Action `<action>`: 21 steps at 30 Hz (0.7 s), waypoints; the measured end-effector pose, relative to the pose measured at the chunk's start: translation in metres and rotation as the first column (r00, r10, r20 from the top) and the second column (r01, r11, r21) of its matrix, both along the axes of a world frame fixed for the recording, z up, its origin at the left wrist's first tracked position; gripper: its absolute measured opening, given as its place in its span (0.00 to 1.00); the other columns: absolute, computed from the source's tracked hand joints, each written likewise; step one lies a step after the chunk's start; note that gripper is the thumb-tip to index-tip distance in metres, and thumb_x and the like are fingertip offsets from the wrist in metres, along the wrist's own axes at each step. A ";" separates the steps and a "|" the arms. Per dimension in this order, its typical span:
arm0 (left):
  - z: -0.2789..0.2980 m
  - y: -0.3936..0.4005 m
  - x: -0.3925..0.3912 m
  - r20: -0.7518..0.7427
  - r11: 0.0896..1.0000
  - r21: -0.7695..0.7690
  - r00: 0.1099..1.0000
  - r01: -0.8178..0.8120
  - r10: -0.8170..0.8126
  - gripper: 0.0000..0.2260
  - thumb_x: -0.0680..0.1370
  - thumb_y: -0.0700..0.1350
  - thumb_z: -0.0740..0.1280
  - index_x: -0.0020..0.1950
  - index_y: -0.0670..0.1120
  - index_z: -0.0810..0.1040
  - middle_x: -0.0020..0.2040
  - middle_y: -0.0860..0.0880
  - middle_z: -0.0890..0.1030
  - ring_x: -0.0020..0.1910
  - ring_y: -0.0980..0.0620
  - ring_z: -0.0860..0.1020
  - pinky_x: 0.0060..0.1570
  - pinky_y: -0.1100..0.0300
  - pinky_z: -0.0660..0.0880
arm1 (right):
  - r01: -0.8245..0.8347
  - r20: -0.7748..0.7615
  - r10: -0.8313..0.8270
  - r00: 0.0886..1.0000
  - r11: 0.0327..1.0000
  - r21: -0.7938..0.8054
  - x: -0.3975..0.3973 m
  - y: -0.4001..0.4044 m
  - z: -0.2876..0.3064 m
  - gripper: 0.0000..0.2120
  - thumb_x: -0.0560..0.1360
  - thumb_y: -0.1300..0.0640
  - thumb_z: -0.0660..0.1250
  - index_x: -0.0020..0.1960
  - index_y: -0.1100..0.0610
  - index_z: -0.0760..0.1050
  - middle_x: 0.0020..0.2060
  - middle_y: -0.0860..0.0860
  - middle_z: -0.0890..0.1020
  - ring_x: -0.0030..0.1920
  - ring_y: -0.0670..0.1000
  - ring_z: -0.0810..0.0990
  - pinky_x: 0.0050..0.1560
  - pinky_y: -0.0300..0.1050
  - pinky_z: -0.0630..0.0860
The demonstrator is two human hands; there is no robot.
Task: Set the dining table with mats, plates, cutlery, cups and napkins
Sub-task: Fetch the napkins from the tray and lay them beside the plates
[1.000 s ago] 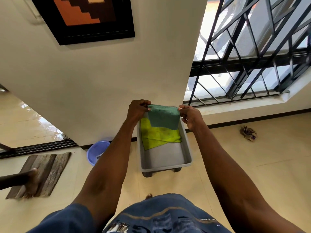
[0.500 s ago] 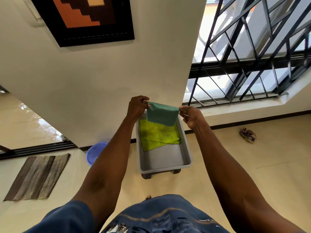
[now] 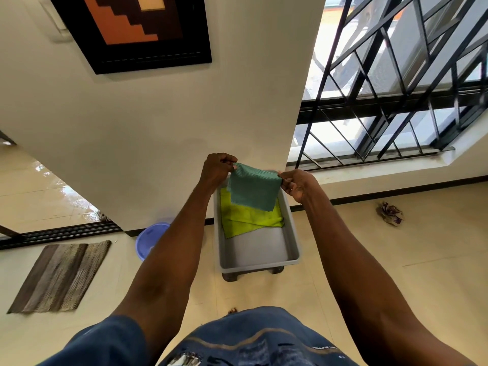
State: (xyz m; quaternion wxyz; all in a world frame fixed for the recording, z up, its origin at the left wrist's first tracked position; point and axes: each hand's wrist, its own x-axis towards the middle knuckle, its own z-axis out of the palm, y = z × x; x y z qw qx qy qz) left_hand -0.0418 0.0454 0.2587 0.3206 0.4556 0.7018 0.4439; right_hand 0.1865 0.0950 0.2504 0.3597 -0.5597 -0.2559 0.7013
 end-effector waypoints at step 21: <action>-0.004 0.001 0.005 -0.136 0.999 0.016 0.989 -0.052 0.053 0.07 0.70 0.34 0.75 0.47 0.36 0.84 0.44 0.40 0.84 0.43 0.51 0.78 0.38 0.72 0.70 | -0.247 0.469 0.000 0.883 0.850 0.466 0.003 -0.004 -0.002 0.08 0.71 0.71 0.70 0.43 0.60 0.81 0.39 0.54 0.81 0.40 0.49 0.78 0.42 0.38 0.76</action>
